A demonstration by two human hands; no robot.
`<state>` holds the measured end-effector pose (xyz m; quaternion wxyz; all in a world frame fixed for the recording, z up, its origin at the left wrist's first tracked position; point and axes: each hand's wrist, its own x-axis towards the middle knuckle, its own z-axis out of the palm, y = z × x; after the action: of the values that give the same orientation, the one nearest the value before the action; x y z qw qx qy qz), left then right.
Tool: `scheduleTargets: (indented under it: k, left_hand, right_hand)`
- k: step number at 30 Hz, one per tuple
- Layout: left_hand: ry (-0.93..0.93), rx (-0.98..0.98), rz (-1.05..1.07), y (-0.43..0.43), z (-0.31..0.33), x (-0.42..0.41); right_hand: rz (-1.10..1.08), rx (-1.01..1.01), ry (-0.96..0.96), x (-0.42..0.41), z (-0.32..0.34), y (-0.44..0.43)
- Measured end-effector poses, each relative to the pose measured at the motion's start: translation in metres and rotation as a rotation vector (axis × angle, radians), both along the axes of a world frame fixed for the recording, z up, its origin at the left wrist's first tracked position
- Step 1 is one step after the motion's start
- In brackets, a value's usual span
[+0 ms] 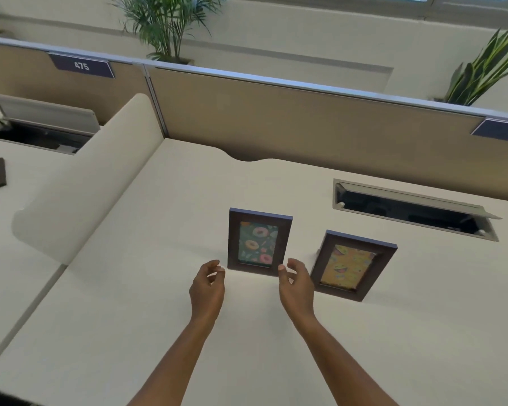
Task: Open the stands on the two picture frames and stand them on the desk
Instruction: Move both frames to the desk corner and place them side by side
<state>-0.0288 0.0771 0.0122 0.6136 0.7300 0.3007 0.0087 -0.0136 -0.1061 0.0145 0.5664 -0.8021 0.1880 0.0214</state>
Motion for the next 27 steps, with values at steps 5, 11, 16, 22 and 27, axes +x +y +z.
scheduleTargets:
  k: [5, 11, 16, 22, 27]
  left_hand:
    - [0.02, -0.011, -0.08, -0.001, -0.002, 0.019]
    - [-0.036, -0.028, -0.179, -0.011, -0.008, 0.036]
    - [-0.059, -0.03, -0.097, -0.009, -0.012, 0.047]
    - [-0.086, -0.033, 0.009, 0.01, -0.004, 0.085]
    - [-0.121, -0.009, 0.078, 0.036, 0.001, 0.127]
  right_hand:
    - [0.001, 0.017, -0.013, 0.01, -0.004, 0.007]
    - [-0.039, 0.021, -0.073, 0.017, -0.02, 0.007]
    - [-0.054, 0.036, -0.089, 0.036, -0.026, 0.01]
    - [-0.012, 0.015, -0.095, 0.086, -0.03, 0.03]
    - [0.064, 0.019, -0.11, 0.137, -0.027, 0.059]
